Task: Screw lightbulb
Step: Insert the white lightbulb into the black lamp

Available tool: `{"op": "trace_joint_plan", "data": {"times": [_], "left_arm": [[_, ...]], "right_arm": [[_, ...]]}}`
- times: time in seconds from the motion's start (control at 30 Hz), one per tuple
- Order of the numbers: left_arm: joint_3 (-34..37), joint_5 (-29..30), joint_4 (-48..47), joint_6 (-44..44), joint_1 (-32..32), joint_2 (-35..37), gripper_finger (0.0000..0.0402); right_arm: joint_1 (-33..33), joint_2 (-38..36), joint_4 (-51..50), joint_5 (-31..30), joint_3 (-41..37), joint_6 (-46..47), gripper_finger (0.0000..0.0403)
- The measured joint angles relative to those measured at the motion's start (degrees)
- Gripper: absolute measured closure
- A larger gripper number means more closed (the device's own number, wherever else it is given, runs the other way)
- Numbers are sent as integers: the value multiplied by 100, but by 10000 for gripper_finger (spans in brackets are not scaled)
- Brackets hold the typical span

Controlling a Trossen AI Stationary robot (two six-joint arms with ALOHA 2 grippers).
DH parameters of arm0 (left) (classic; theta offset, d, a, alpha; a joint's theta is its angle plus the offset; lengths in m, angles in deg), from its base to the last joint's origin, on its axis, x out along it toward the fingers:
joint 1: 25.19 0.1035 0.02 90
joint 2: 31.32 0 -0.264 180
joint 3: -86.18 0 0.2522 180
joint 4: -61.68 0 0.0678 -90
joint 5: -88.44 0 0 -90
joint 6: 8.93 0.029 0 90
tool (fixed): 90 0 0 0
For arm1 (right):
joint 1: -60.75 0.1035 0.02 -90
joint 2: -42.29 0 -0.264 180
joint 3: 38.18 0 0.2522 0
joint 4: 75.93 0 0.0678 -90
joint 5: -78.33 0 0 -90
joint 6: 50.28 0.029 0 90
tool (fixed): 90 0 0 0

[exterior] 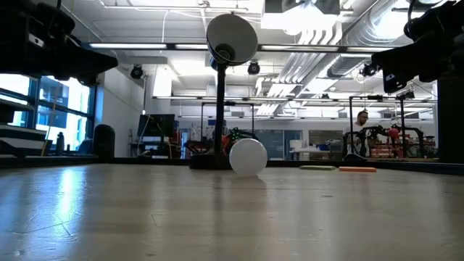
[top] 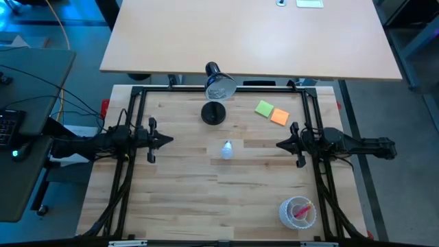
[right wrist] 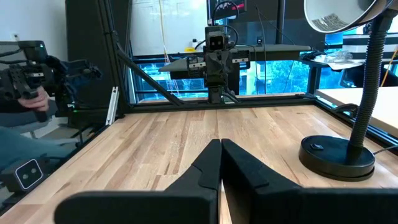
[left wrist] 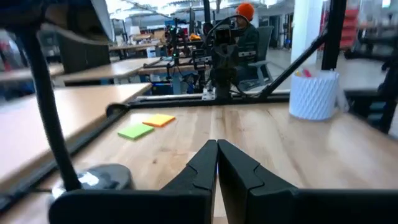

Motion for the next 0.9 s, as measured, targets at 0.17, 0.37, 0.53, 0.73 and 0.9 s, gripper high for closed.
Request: {"op": "trace_joint_plan", "data": {"times": [0.17,0.37,0.53,0.73,0.9], "left_arm": [[2,87,636,-1366,0,-26,392],[0,175,1602,-1898,-340,-645,392],[-5,951,2500,-1396,-1365,-2112,392],[-625,3317,2569,-1146,-2718,-4256,392],[-1503,5202,2565,-1256,-3516,-6052,392]], "right_arm": [[1,-1,0,0,0,-1,396],[0,-2,2,0,1,1,396],[0,0,1,0,0,-1,396],[0,0,1,0,0,0,396],[0,-2,0,0,1,-1,396]]}}
